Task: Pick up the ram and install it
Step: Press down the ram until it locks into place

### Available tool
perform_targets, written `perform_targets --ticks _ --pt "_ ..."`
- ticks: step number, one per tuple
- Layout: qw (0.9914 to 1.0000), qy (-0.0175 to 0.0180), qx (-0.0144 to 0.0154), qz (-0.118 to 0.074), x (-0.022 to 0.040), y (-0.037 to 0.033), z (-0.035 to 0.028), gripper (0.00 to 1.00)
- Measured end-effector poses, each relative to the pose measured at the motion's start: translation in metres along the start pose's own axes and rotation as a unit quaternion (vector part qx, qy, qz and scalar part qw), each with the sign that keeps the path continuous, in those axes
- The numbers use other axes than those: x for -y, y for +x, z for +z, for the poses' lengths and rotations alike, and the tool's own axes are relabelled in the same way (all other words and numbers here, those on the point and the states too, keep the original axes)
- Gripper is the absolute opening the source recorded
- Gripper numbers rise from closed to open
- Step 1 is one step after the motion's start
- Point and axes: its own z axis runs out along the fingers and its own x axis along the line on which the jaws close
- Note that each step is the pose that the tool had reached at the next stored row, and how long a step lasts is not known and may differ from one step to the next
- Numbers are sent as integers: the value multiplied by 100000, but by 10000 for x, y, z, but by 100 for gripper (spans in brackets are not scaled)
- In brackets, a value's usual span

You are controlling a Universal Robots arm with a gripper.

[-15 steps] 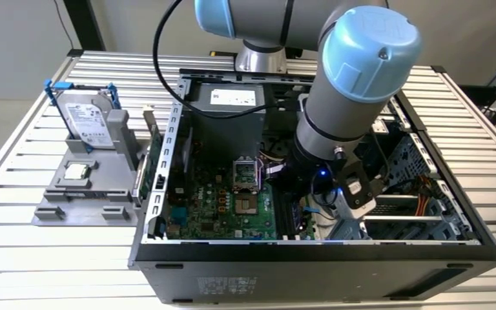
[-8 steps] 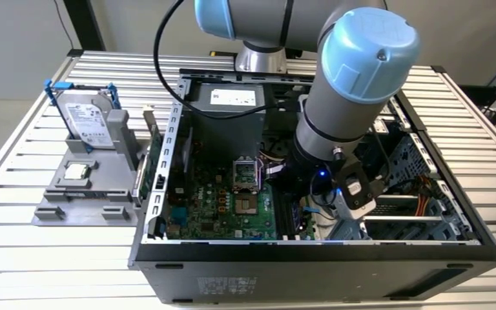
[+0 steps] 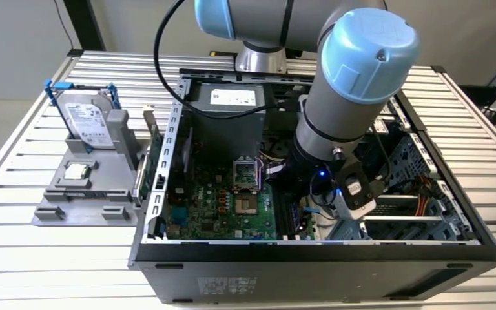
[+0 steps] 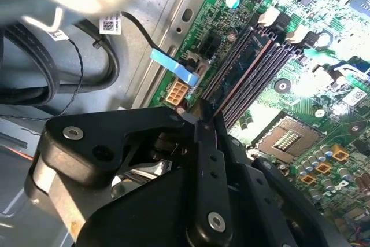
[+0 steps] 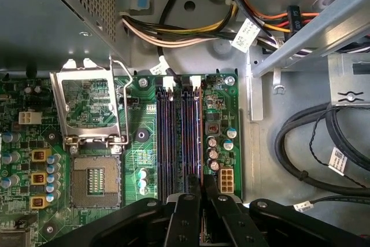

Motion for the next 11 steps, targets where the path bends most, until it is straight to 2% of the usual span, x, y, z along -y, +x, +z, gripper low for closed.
perform_targets --ticks 1,2,5,6,11 --pt "100000 -18 1 1 0 0 1 0" --pt "100000 -13 0 0 0 0 1 100" --pt "100000 31 6 -1 -1 0 -9 100" --pt "100000 -62 22 38 -7 -1 -45 100" --pt "100000 29 10 48 -35 1 -276 100"
